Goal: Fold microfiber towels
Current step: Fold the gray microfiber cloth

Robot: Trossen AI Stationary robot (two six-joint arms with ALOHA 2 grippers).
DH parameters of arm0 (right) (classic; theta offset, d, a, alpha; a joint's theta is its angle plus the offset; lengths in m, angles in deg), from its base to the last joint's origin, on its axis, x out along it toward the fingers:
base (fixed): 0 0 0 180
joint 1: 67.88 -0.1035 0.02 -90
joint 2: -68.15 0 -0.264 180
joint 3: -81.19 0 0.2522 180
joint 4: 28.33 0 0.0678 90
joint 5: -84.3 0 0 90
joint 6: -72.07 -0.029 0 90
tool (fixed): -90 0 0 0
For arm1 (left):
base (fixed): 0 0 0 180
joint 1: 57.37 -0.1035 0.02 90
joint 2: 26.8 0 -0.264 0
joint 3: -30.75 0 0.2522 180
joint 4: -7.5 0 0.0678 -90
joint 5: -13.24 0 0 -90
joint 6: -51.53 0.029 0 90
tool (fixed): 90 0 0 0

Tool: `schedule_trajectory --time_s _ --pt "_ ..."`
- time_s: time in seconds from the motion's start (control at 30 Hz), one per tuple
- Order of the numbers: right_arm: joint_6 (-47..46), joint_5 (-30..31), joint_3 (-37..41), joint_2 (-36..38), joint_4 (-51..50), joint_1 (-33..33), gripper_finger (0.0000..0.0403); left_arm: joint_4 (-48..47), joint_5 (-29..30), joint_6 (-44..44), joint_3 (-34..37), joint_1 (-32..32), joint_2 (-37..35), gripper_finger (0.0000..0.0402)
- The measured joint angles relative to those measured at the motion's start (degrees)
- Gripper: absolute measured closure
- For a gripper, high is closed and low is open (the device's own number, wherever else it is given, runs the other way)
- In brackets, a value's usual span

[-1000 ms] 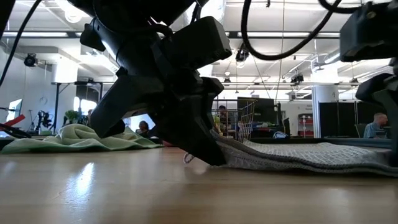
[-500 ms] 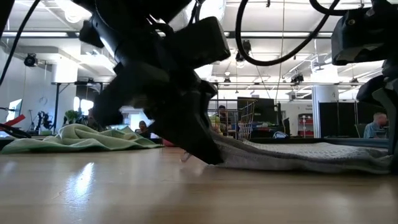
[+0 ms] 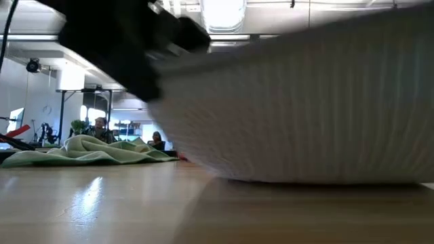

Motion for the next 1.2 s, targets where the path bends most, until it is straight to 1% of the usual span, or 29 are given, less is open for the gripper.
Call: schedule_trajectory --time_s 0.1,0.27,0.33,0.43,0.6,0.7,0.8,0.93,1.07,1.2 --pt "-1.1 0.4 -4.7 -1.1 0.3 -0.8 0.0394 -2.9 -0.3 -0.3 -0.6 2.9 -1.1 0.0387" --pt "-1.5 0.4 -14.1 -5.5 -1.1 -1.7 0.0394 -4.5 0.1 -5.3 -0.9 6.3 -2.9 0.0387" --pt "-1.8 0.3 -18.1 -7.9 -2.9 -1.8 0.0394 -5.2 2.4 -5.9 -0.9 7.2 -3.4 0.0387" --pt "-2.3 0.1 -24.3 -12.2 -8.9 -1.8 0.0394 -5.3 4.7 -5.9 -0.8 7.5 -4.0 0.0387" --pt "-7.9 0.2 -34.0 -18.7 -25.5 -1.8 0.0394 -5.4 8.9 -5.9 -0.8 6.2 -4.0 0.0387" --pt "-10.8 0.6 -38.1 -20.7 -35.0 -1.8 0.0394 -5.2 10.4 -5.9 -0.7 4.2 -4.0 0.0387" --pt "-13.6 0.9 -39.9 -20.9 -43.4 -1.6 0.0394 -5.6 10.7 -5.9 -0.5 1.9 -4.0 0.0387" --pt "-18.1 1.0 -39.6 -19.7 -52.9 -0.9 0.0394 -5.5 10.9 -5.9 -0.4 -1.9 -4.0 0.0387" --pt "-17.9 1.3 -38.1 -18.6 -54.9 0.9 0.0394 -5.0 11.2 -5.9 -0.4 -5.7 -4.0 0.0387" --pt "-13.3 1.5 -35.9 -18.6 -54.8 3.6 0.0394 -4.9 11.2 -4.9 -0.4 -8.0 -4.0 0.0387"
